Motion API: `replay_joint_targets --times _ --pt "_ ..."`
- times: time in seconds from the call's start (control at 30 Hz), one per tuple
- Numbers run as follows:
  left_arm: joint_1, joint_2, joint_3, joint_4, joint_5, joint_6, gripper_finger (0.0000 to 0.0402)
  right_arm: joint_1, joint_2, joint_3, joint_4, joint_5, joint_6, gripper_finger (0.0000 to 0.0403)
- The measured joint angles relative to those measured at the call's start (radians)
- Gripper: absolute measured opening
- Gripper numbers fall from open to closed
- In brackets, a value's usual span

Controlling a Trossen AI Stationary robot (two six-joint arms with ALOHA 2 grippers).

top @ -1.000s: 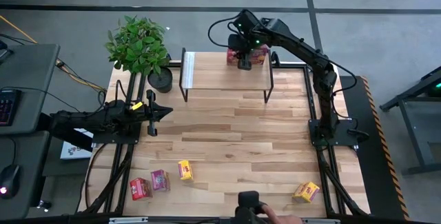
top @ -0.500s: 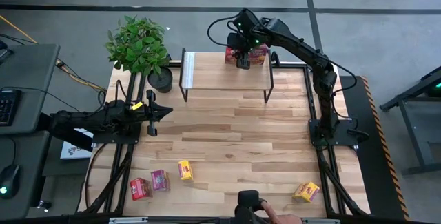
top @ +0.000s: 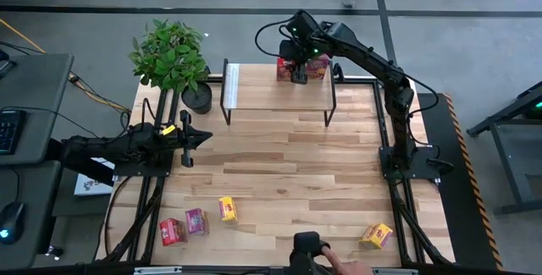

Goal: Stack cereal on shelf
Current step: Put the top red cereal box on the shelf

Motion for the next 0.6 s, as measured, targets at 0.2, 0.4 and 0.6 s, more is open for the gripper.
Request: replay_joint_targets --times 0.2,0.4,0.6 --pt "0.0 0.0 0.0 0.0 0.0 0.0 0.0 0.0 0.0 0.0 -0.003 0.001 0.004 0.0213" --pt "0.0 0.0 0.0 0.0 0.0 0.0 0.0 0.0 -0.01 0.0 -0.007 0.0 0.006 0.0213" --pt "0.0 0.0 0.0 0.0 0.0 0.0 0.0 0.0 -0.032 0.001 -0.002 0.0 0.006 0.0213"
